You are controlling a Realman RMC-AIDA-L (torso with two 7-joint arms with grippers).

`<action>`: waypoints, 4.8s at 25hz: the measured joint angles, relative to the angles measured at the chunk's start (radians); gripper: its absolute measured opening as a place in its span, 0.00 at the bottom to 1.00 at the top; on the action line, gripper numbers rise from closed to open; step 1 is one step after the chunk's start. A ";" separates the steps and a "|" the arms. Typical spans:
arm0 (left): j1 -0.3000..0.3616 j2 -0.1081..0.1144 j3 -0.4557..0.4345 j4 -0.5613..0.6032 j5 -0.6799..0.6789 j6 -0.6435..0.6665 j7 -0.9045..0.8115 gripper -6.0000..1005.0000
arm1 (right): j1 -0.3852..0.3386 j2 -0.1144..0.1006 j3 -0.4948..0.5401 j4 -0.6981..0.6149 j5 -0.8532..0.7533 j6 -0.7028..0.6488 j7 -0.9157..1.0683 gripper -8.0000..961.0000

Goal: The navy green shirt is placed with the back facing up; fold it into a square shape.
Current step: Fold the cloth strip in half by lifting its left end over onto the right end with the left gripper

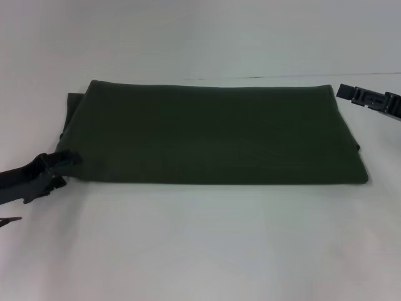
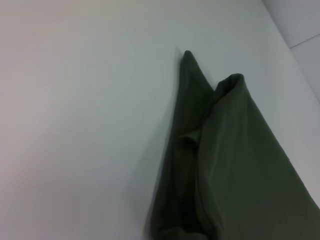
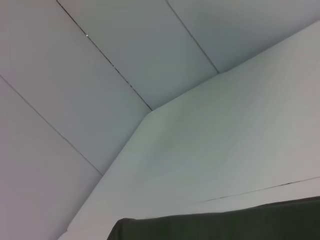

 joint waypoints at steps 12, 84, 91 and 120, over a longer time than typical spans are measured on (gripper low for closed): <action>-0.014 0.003 0.000 0.000 0.001 -0.005 -0.080 0.76 | 0.001 -0.004 0.002 -0.001 0.012 0.001 0.006 0.81; -0.054 0.018 0.049 -0.026 0.009 -0.119 0.025 0.70 | -0.005 -0.005 0.002 0.000 0.026 0.003 0.004 0.81; -0.055 0.017 0.061 -0.027 0.010 -0.134 0.027 0.39 | -0.003 -0.003 0.002 0.000 0.026 0.003 0.002 0.81; 0.105 0.008 -0.097 0.061 -0.041 0.024 0.179 0.04 | 0.025 0.063 -0.013 0.015 0.024 0.026 -0.029 0.81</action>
